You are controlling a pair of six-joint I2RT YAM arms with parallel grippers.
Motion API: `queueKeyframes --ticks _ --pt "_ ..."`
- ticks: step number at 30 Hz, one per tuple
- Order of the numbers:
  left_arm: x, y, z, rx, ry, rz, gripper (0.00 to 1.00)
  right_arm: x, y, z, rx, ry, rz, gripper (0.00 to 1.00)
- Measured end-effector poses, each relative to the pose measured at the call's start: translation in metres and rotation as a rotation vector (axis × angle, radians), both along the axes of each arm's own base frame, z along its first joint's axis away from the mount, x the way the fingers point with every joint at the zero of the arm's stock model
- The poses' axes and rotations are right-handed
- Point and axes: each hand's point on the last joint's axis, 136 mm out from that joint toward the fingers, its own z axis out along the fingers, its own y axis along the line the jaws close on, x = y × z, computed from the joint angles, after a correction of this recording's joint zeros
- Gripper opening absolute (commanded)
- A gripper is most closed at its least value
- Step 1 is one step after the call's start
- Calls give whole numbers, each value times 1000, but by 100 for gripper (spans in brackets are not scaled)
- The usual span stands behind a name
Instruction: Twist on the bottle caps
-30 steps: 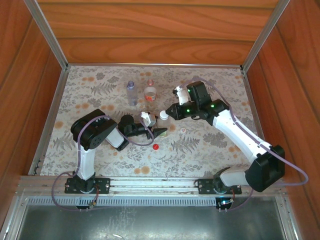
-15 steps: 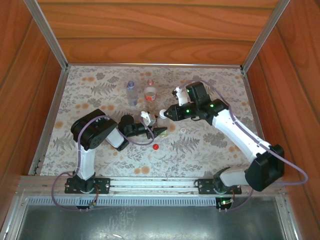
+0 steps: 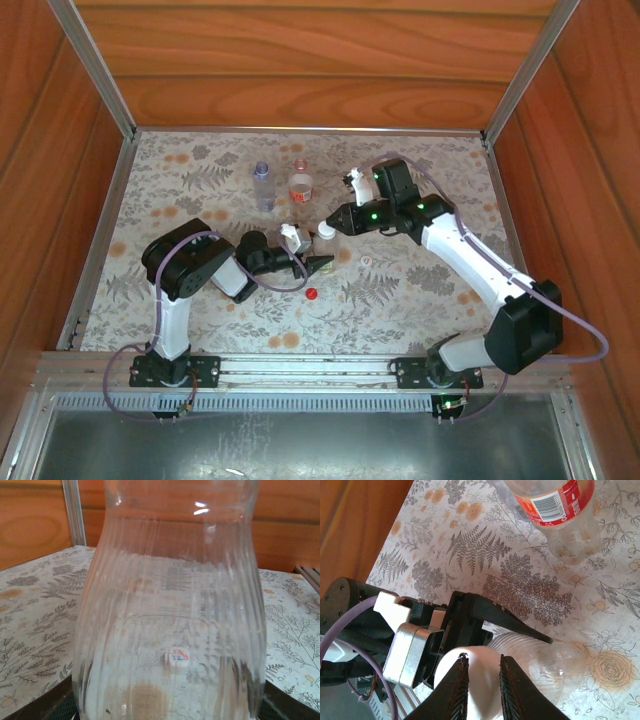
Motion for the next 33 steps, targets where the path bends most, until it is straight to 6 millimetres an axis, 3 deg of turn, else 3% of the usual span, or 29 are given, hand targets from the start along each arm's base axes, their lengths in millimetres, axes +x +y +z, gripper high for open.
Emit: queueKeyframes --ticks 8,14,16,18,24,33 --pt "1 0 0 0 5 9 62 -39 -12 -7 -8 25 30 25" --pt "1 1 0 -1 9 7 62 -44 -14 4 -3 -41 60 59" --pt "-3 2 1 2 21 -4 61 -43 -16 14 4 -126 87 76" --pt "-10 3 1 9 46 -34 61 -44 -17 23 14 -227 130 82" --pt "-37 1 10 24 118 -173 60 -50 -17 43 66 -471 291 85" --pt "-61 2 37 1 111 -300 60 -60 -1 51 112 -517 528 80"
